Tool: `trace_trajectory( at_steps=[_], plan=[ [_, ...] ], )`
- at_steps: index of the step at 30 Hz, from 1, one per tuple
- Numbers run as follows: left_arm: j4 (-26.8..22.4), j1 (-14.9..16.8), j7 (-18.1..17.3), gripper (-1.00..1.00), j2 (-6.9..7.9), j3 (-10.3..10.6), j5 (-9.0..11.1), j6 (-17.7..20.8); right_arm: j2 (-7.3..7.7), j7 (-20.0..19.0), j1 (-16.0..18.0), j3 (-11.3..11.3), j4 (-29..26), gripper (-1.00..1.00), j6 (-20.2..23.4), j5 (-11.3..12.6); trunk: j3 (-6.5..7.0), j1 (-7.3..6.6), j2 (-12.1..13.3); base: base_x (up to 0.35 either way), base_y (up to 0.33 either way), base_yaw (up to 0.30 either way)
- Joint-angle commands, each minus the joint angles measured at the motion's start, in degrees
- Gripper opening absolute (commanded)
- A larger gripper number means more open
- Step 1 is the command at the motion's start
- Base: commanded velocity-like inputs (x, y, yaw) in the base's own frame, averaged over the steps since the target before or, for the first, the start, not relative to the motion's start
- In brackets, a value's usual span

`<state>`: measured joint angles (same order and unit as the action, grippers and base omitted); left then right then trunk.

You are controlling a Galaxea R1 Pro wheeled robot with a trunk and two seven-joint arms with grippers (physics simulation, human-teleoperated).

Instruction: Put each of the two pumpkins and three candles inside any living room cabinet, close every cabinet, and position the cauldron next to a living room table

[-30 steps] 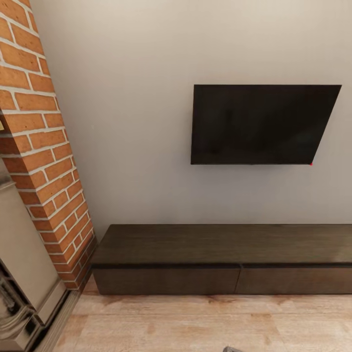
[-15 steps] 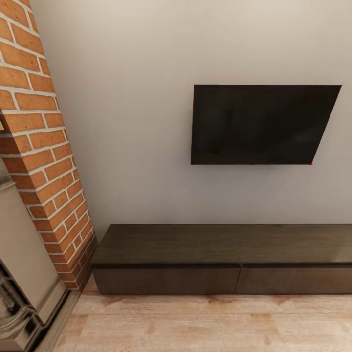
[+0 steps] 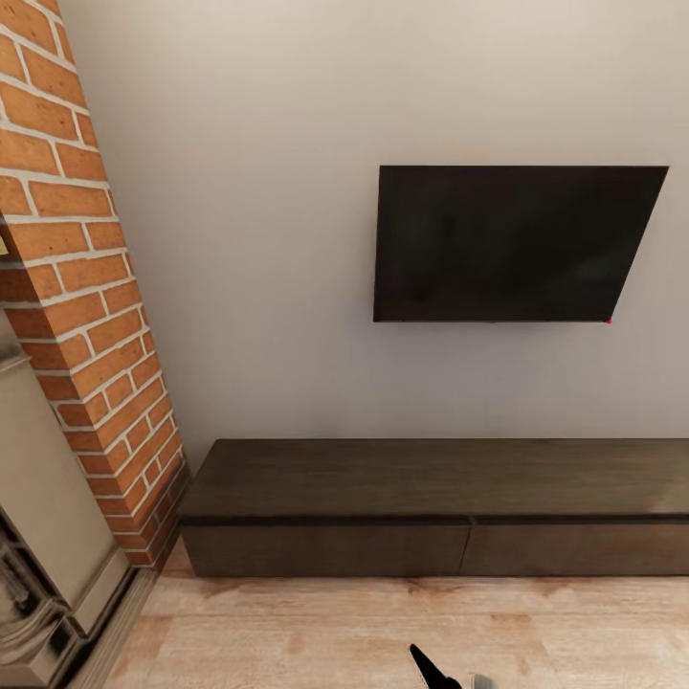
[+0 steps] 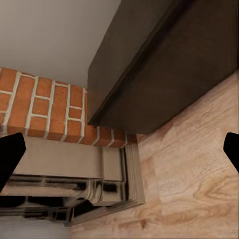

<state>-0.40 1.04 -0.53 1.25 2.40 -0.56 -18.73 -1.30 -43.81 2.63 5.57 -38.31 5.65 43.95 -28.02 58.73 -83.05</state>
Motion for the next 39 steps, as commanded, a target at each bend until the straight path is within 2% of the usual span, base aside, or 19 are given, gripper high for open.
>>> trace_trajectory(
  at_steps=[1,2,5,10,14,17,20,24,28,29,33,36,37,39],
  plan=[
    [0.04,0.03,-0.06,1.0,0.01,0.18,-0.05,-0.21,0.01,-0.47,0.04,0.85,0.15,1.0,0.59,0.7,-0.06,0.0,-0.03,0.0,0.0,0.0],
    [0.04,0.03,-0.05,1.0,0.0,0.17,-0.05,-0.21,0.14,-0.75,0.04,2.3,0.28,1.0,0.61,1.19,-0.06,0.0,-0.03,0.0,0.0,0.0],
    [0.04,0.05,-0.02,1.0,-0.05,0.13,-0.05,-0.19,0.35,-1.28,-0.02,4.65,0.31,1.0,0.8,1.86,-0.06,0.0,-0.03,0.0,0.0,0.0],
    [0.04,0.06,0.0,1.0,-0.11,0.07,-0.05,-0.19,0.51,-1.8,-0.08,6.31,0.37,1.0,2.18,2.21,-0.06,0.0,-0.03,0.0,0.0,0.0],
    [0.01,0.08,-0.01,1.0,-0.14,0.06,0.02,-0.18,0.32,-1.94,-0.08,6.47,0.67,1.0,1.45,2.14,-0.06,0.0,-0.03,0.0,0.0,0.0],
    [-0.02,0.11,-0.07,1.0,-0.19,0.06,0.06,-0.08,0.1,-1.49,-0.09,6.13,1.0,1.0,-1.69,1.71,-0.08,0.0,-0.03,0.0,0.0,0.0],
    [-0.03,0.57,-0.13,1.0,-0.38,0.06,-0.01,0.35,-0.18,0.27,-0.04,5.87,2.46,1.0,-5.79,1.63,-0.09,0.0,-0.03,0.0,0.0,0.0],
    [-0.17,2.78,-0.16,1.0,-0.63,0.06,0.05,4.34,-1.24,6.28,0.16,5.79,4.41,1.0,-8.57,2.12,-0.09,0.0,-0.03,0.0,0.0,0.0],
    [-1.61,4.12,-0.17,1.0,-0.75,0.06,0.1,7.41,-2.08,8.79,2.35,5.81,4.88,1.0,-9.22,2.23,-0.09,0.0,-0.03,0.0,0.0,0.0],
    [-2.22,4.35,-0.17,1.0,-0.77,0.06,0.11,8.08,-2.03,8.8,3.92,6.0,4.9,1.0,-9.16,2.29,-0.09,0.0,-0.03,0.0,0.0,0.0],
    [-2.97,4.63,-0.11,1.0,-0.8,0.06,0.12,8.81,-1.65,5.69,6.84,7.83,5.14,1.0,-9.0,4.53,-0.09,0.0,-0.03,0.0,0.0,0.0],
    [-3.19,4.71,-0.1,1.0,-0.81,0.06,0.12,8.92,-2.09,7.9,8.4,8.74,6.64,1.0,-9.89,5.99,-0.09,0.0,-0.03,0.0,0.0,0.0],
    [-3.26,4.73,-0.09,1.0,-0.81,0.06,0.12,8.94,-2.06,9.74,8.86,8.98,7.4,1.0,-10.25,6.41,-0.09,0.0,-0.03,0.0,0.0,0.0],
    [-3.32,4.75,-0.09,1.0,-0.88,0.06,0.12,8.91,-1.9,10.69,9.25,9.28,8.14,1.0,-10.33,7.06,-0.09,0.0,-0.03,0.0,0.0,0.0]
  ],
)
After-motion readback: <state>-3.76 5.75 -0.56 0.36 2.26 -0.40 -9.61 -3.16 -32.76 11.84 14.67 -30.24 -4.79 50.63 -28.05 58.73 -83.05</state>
